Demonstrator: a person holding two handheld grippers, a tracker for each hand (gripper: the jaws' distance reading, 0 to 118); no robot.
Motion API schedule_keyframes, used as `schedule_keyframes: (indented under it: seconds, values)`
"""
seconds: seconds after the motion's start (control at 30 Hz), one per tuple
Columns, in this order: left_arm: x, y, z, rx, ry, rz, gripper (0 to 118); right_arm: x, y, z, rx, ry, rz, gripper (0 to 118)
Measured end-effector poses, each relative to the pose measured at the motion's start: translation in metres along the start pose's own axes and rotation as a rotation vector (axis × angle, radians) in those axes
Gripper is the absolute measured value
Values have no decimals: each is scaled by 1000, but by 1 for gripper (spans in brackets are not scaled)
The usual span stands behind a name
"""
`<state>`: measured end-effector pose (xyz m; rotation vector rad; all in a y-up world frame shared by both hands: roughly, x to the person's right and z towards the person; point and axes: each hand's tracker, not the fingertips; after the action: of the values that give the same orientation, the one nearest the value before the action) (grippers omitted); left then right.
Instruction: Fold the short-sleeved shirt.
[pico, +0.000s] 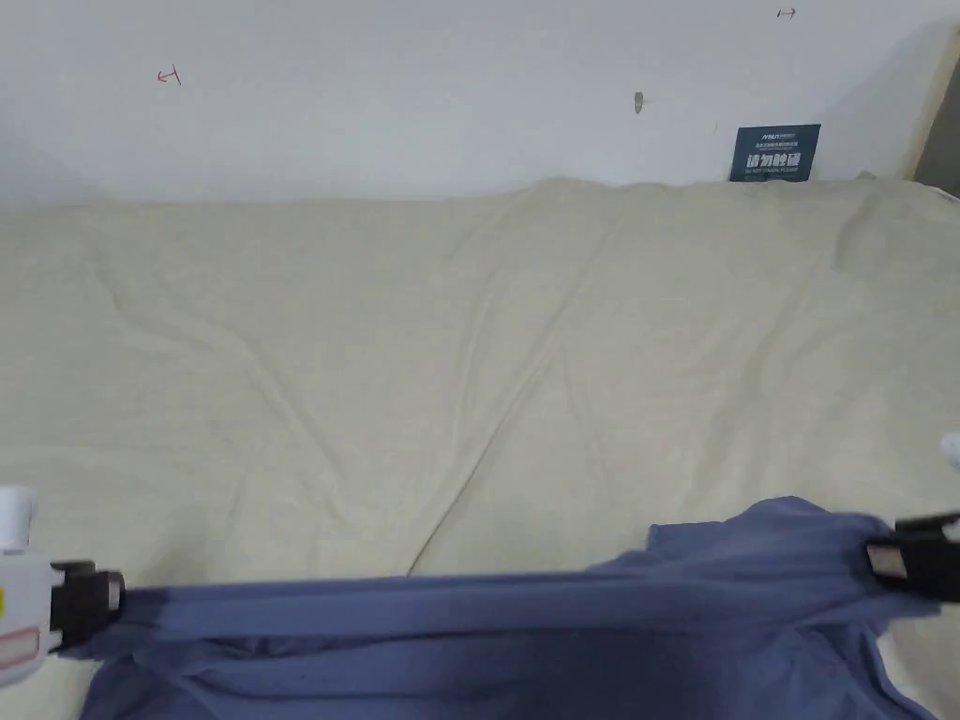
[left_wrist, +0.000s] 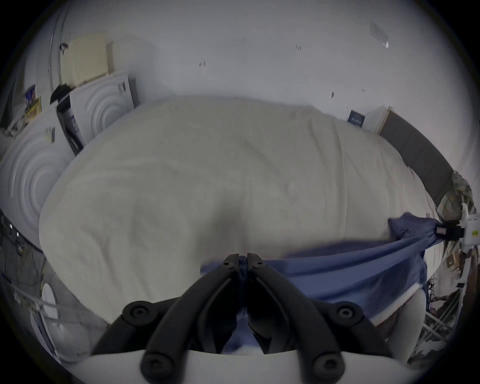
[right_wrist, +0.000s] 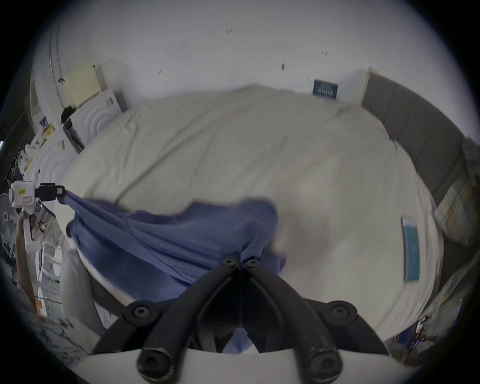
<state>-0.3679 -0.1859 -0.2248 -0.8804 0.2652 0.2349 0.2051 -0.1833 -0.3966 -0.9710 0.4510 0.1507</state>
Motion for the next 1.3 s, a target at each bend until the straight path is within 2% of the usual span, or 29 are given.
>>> schedule_keyframes:
  seconds: [0.13,0.2,0.23,0.27,0.3,0.33,0.37,0.4,0.5,0.6,0.7,0.73,0.77,0.8,0.83,0.87,1.0,1.03,1.13,1.17,1.2,1.23,1.3]
  values:
    - [-14,-50,-26,-102,-43,39,5,-4,-60,-27,-117,9,-25,0]
    - [-18,-60,-35,-92,-37,50,6,-5,-76,-39,-112,28,-46,0]
    - [-19,-62,-36,-89,-39,73,18,-9,-81,-38,-95,25,-50,6]
    - [-20,-63,-34,-74,-40,99,37,-12,-82,-36,-51,3,-60,18]
    - [-23,-63,-33,-61,-46,93,62,-14,-81,-32,-24,8,-38,38]
    - [-23,-60,-30,-61,-53,112,98,-14,-80,-30,-22,17,-14,68]
    - [-23,-58,-28,-65,-53,119,115,-15,-79,-28,-21,5,-15,84]
    - [-24,-57,-25,-66,-49,113,118,-18,-76,-23,-17,-18,-13,89]
    - [-26,-51,1,10,-92,140,118,-23,-67,0,72,-49,2,88]
    - [-30,-50,23,68,-159,195,118,-37,-57,21,156,-24,24,88]
    - [-32,-55,38,122,-202,239,115,-59,-51,37,242,66,8,87]
    - [-34,-58,41,135,-213,268,104,-68,-50,39,268,120,4,77]
    - [-37,-61,42,129,-232,264,87,-80,-50,39,295,155,-1,59]
    - [-39,-66,41,134,-241,284,62,-91,-51,38,327,174,-16,30]
    - [-42,-70,37,128,-250,307,24,-101,-53,31,371,184,-22,0]
    - [-43,-74,32,102,-240,297,6,-110,-55,26,395,198,-36,0]
    - [-51,-92,20,64,-190,320,5,-141,-54,-10,307,328,-86,0]
    - [-57,-93,17,65,-233,355,5,-148,-52,-19,282,333,-102,0]
    - [-69,-91,14,120,-306,375,8,-165,-48,-35,254,342,-70,0]
    - [-72,-88,12,122,-342,389,27,-170,-46,-38,241,344,-50,0]
    - [-77,-83,8,111,-380,411,58,-176,-45,-39,230,349,-32,0]
    - [-80,-79,2,89,-398,441,81,-180,-43,-40,226,351,-26,0]
    - [-85,-75,-9,95,-412,435,93,-184,-41,-42,215,364,-17,0]
